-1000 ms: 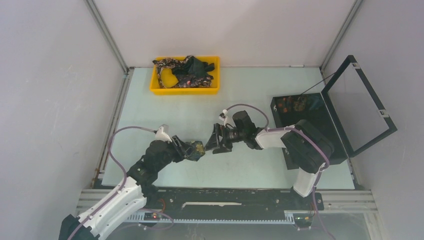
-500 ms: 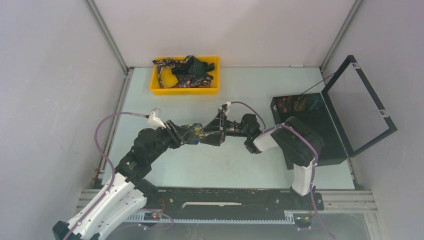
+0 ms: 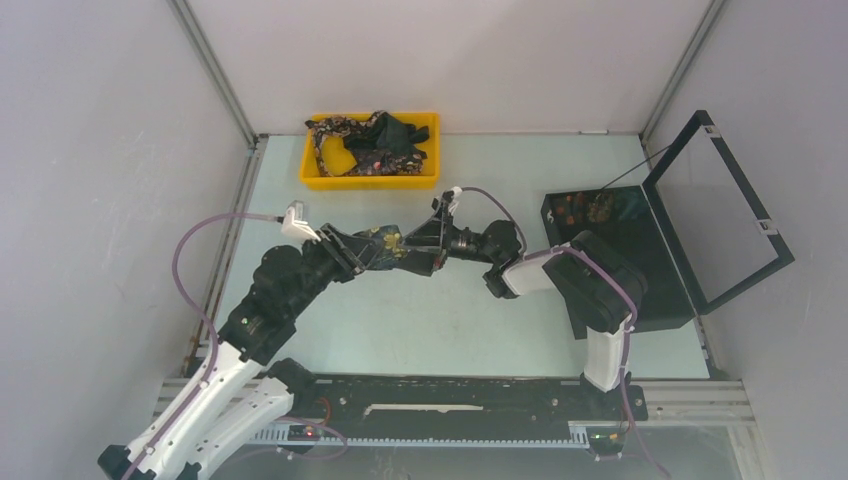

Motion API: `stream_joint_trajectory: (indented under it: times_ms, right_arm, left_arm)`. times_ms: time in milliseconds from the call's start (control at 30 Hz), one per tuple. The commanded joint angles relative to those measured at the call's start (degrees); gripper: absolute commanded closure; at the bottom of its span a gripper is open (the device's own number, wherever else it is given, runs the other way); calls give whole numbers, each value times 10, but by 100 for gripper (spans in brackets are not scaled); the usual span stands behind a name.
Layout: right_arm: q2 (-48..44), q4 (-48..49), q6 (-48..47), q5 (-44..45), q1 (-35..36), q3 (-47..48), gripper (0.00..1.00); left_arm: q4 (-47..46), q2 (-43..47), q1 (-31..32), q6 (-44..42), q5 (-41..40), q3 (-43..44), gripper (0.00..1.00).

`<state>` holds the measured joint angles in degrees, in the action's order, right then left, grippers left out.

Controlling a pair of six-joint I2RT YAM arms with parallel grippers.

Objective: Roll the ties
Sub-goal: Pick up the tie at the center of the board, then place the tie in the storage box.

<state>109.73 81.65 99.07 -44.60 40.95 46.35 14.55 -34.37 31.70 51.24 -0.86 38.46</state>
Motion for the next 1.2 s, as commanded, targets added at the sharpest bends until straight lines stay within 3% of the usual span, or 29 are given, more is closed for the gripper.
stream_joint_trajectory:
  times_ms: [0,267,433,567,700,833,900,1033,1167]
  right_arm:
    - [-12,28,9,19,7,34,0]
    - [-15,17,15,17,10,63,2]
    - [-29,-19,-1,3,10,65,20]
    - [-38,-40,-13,-7,11,65,40]
    - [-47,-61,-26,-17,12,65,50]
    - [-56,-86,-41,-23,12,65,67]
    - [-57,-91,-44,-25,12,65,77]
    - [-58,-93,-44,-28,11,65,83]
    - [-59,-105,-48,-28,6,65,86]
  left_arm:
    - [-44,-2,-3,26,21,31,60]
    - [-51,7,-3,29,32,16,60]
    - [-48,14,-3,23,33,4,60]
    - [-49,11,-3,21,40,-1,60]
    - [-46,12,-3,16,41,-4,60]
    - [-45,9,-3,12,42,-5,59]
    - [-48,7,-3,11,44,-6,57]
    - [-46,8,-3,9,41,-8,50]
    - [-35,8,-3,7,35,-5,30]
